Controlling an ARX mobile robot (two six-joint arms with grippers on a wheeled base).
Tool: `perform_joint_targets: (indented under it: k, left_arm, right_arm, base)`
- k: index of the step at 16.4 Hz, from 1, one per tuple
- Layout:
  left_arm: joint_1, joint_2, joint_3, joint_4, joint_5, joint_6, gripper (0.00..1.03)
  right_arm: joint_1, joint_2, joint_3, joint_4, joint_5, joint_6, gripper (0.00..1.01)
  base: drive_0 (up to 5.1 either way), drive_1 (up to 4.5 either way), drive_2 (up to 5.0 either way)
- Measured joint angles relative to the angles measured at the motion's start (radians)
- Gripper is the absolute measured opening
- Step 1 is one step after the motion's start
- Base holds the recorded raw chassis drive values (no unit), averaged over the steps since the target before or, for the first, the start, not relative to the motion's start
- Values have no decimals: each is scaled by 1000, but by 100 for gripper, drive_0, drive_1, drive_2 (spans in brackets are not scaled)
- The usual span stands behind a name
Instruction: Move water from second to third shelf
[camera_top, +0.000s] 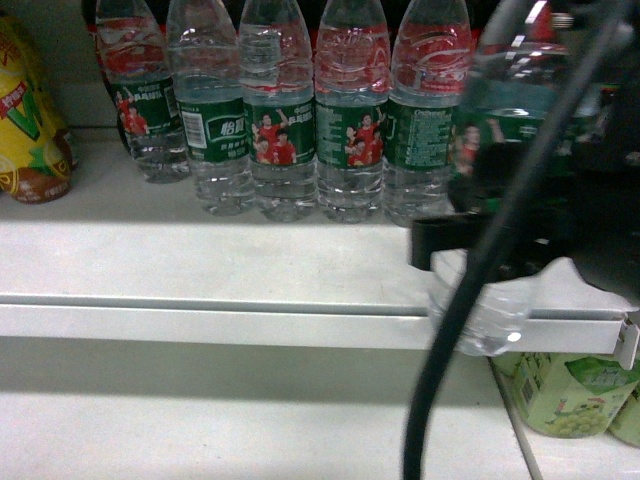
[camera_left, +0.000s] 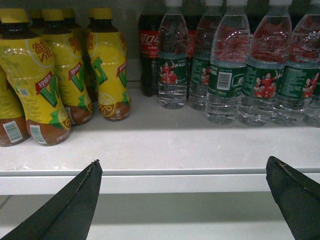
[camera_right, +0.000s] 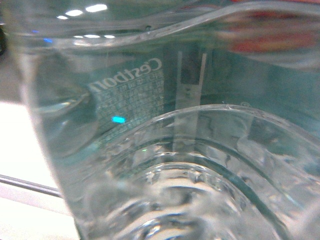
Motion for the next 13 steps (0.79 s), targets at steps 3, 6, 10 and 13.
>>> perform_joint_targets:
  k: [3, 6, 10, 13]
  left_arm:
    - [0, 0, 0, 0, 0, 0, 98]
    - [0, 0, 0, 0, 0, 0, 98]
    - [0, 0, 0, 0, 0, 0, 98]
    - [0, 0, 0, 0, 0, 0, 98]
  right_arm:
    - [-63, -180, -140, -54, -18, -16, 41]
    - [-133, -366, -224, -155, -57, -25, 41]
    - [-233, -654, -252, -354, -64, -16, 41]
    - [-279, -824, -252, -494, -67, -12, 41]
  base:
    - [0, 0, 0]
    - [0, 0, 0]
    - [0, 0, 0]
    - [0, 0, 0]
